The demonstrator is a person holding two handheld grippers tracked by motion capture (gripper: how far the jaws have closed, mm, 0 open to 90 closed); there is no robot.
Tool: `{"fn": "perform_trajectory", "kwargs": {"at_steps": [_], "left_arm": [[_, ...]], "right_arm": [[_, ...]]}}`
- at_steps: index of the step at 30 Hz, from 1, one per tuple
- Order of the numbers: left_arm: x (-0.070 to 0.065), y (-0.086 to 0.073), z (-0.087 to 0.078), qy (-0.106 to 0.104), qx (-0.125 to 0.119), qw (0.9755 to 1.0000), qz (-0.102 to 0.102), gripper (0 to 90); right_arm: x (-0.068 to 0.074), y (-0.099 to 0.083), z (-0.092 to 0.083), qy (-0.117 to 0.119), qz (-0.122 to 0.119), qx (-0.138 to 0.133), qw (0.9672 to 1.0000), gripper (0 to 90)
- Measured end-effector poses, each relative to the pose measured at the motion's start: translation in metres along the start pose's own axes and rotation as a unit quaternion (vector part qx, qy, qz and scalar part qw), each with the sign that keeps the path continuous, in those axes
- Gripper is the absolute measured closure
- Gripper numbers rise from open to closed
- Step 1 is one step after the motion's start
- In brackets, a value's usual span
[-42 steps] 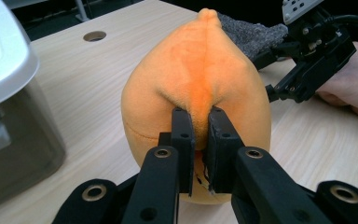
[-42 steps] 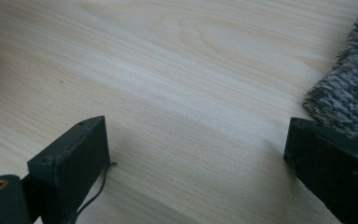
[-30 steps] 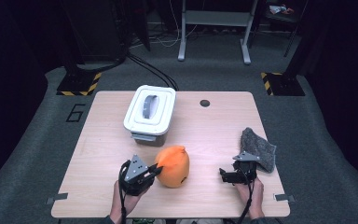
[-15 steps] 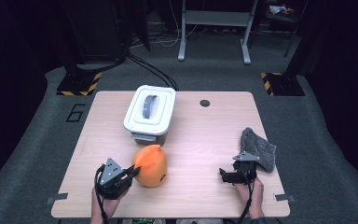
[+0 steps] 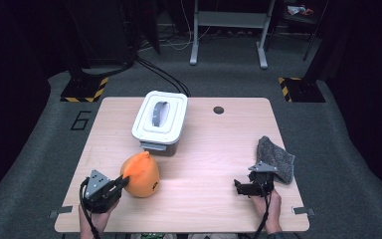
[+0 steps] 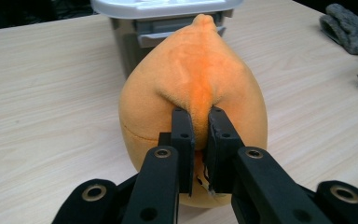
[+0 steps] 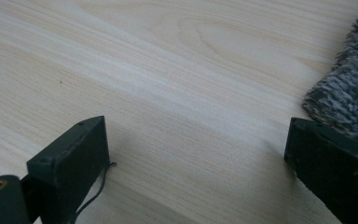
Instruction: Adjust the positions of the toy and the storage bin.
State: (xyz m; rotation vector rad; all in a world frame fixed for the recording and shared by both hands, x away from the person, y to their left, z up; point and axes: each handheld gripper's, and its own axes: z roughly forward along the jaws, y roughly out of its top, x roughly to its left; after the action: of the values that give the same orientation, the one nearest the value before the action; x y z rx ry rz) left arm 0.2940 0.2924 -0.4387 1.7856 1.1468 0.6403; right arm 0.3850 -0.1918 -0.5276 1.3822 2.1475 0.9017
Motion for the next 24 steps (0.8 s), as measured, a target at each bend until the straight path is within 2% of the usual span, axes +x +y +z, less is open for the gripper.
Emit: {"fn": "perform_trajectory", "kwargs": {"at_steps": [7,12,14,17,21,22,24], "left_arm": [[0.021,-0.002,-0.004,0.037,0.000,0.9991,-0.020,83.2],[0.039,-0.002,-0.004,0.065,0.009,0.9970,-0.039,83.3],[0.046,-0.003,-0.002,0.082,0.010,0.9955,-0.048,83.2],[0.055,-0.003,0.001,0.098,0.024,0.9934,-0.054,83.2],[0.063,-0.001,0.008,0.131,0.040,0.9891,-0.055,82.2],[0.064,-0.002,0.011,0.132,0.037,0.9885,-0.062,81.9],[0.068,-0.001,0.013,0.148,0.046,0.9863,-0.057,80.8]], "right_arm": [[0.000,0.000,0.000,0.000,0.000,0.000,1.0000,5.5],[0.000,0.000,0.000,0.000,0.000,0.000,1.0000,5.5],[0.000,0.000,0.000,-0.001,0.000,0.000,1.0000,5.5],[0.000,0.000,0.000,0.000,0.001,0.000,1.0000,5.5],[0.000,0.000,0.000,0.000,0.001,0.000,1.0000,5.5],[0.000,0.000,0.000,0.000,0.001,0.000,1.0000,5.5],[0.000,0.000,0.000,0.000,-0.001,0.000,1.0000,5.5]]}}
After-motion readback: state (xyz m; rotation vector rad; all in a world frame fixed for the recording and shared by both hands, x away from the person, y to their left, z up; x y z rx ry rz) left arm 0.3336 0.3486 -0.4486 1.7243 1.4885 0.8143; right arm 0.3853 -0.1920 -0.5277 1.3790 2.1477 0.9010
